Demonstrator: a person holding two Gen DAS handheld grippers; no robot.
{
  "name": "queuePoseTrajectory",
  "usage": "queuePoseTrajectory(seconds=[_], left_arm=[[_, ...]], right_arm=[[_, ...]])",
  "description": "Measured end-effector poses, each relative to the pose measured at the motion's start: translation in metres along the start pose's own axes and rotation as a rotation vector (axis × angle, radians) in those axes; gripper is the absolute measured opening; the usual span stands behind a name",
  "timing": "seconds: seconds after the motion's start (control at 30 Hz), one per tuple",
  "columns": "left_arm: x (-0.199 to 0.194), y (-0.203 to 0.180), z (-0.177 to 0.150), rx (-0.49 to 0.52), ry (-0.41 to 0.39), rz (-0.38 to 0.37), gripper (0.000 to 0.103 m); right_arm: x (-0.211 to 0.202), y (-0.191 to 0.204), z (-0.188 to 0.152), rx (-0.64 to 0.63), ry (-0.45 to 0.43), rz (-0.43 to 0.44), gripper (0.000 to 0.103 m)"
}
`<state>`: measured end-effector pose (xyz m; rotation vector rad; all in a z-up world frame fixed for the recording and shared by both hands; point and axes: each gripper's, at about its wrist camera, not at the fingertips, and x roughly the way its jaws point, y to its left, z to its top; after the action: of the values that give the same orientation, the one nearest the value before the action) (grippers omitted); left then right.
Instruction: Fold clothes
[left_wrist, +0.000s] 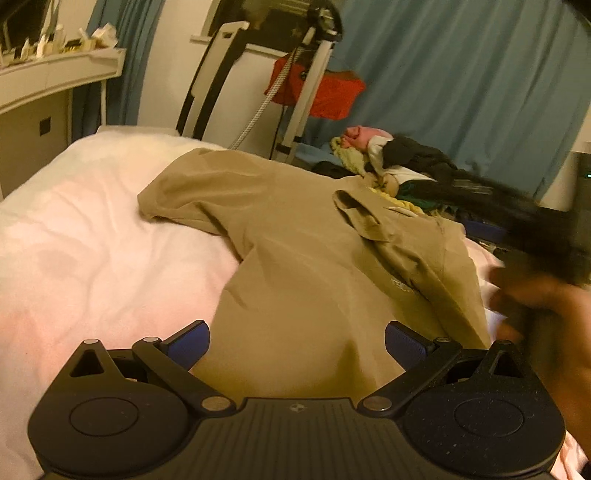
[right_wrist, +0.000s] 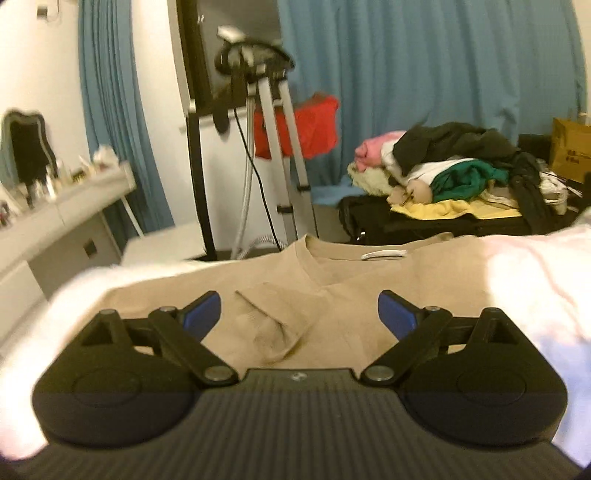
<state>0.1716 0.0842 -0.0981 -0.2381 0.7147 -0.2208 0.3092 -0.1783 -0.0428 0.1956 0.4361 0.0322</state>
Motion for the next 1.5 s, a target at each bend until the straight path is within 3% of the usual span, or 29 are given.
queuePoseTrajectory(seconds=[0.17, 0.27, 0.4, 0.5, 0.6, 0.8, 1.0, 1.13, 1.33, 1.43, 1.5], left_arm=[[-0.020, -0.014, -0.007, 0.061, -0.006, -0.025, 0.102], [-0.035, -0.022, -0.012, 0.096, 0.002, -0.045, 0.102], [-0.058, -0.033, -0.021, 0.114, 0.030, -0.096, 0.102], [-0.076, -0.045, -0.033, 0.128, 0.069, -0.171, 0.102], [-0.090, -0.066, -0.049, 0.225, 0.069, -0.182, 0.099], [-0.100, -0.114, -0.079, 0.307, 0.115, -0.216, 0.083], [-0.105, -0.182, -0.129, 0.392, 0.213, -0.375, 0.064], [-0.106, -0.225, -0.174, 0.534, 0.246, -0.481, 0.038], [-0.079, -0.251, -0.222, 0.666, 0.322, -0.493, 0.037], [-0.068, -0.253, -0.231, 0.700, 0.323, -0.493, 0.046], [-0.064, -0.254, -0.235, 0.715, 0.313, -0.480, 0.045]], right_arm=[[-0.117, -0.017, -0.024, 0.115, -0.046, 0.006, 0.093], [-0.181, -0.028, -0.053, 0.159, -0.040, -0.036, 0.093], [-0.236, -0.039, -0.085, 0.197, -0.020, -0.113, 0.093], [-0.268, -0.056, -0.092, 0.243, -0.061, -0.153, 0.093], [-0.295, -0.077, -0.090, 0.285, -0.128, -0.183, 0.093], [-0.328, -0.114, -0.096, 0.337, -0.220, -0.269, 0.093], [-0.347, -0.148, -0.105, 0.402, -0.269, -0.309, 0.093], [-0.355, -0.168, -0.111, 0.463, -0.288, -0.310, 0.093], [-0.348, -0.180, -0.119, 0.510, -0.253, -0.285, 0.093], [-0.344, -0.180, -0.122, 0.514, -0.242, -0.274, 0.093], [-0.341, -0.179, -0.124, 0.519, -0.236, -0.264, 0.093]])
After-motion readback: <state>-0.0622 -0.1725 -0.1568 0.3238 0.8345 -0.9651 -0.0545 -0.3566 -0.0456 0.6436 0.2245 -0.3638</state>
